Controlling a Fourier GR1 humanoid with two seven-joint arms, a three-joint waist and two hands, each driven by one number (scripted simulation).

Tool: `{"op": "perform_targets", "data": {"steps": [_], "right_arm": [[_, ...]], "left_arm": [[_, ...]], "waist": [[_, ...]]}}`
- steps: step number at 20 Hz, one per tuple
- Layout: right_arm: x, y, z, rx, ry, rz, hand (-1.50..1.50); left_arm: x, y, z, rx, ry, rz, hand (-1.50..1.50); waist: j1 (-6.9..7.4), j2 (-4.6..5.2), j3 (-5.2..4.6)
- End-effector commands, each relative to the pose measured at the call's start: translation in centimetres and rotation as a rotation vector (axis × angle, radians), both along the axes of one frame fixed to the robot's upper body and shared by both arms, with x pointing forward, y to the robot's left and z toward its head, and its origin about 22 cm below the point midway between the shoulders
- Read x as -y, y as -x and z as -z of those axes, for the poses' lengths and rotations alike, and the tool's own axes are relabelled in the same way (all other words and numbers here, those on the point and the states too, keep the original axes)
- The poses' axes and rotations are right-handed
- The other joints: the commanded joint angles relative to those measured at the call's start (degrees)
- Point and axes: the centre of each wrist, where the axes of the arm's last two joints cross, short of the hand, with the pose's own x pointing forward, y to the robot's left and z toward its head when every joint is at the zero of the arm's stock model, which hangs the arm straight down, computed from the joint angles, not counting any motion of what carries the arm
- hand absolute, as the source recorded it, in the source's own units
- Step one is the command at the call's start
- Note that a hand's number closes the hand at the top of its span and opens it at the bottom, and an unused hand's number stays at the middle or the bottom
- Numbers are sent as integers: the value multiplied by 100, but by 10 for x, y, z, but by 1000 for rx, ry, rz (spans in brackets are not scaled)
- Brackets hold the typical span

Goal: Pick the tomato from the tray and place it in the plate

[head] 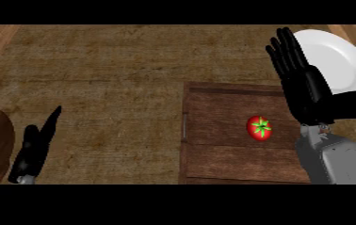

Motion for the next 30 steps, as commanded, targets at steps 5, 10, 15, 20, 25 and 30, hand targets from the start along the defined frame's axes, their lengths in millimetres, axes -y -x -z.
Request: {"op": "perform_targets", "data": {"steps": [5,10,15,20,25,30], "right_arm": [[73,2,-35,109,143,277,150],[131,10,-23,38,364,625,-150],[124,19,-7,106,308,655,-150],[129,32,-1,87,409,618,-150],[128,45,11,-99,658,414,-150],[124,48,6,-214,805,322,-150]], "left_arm": [[5,62,-8,-100,161,-103,0],[-2,96,-6,-126,217,-137,0],[26,115,-17,-85,349,-135,0],[37,113,-20,-42,368,-135,0],[34,117,-19,-49,364,-167,0],[42,115,-21,-32,371,-144,0]], "waist": [[-450,-233,111],[-829,-257,70],[-807,-254,146],[-784,-214,140],[-855,-207,87],[-739,-198,81]]}}
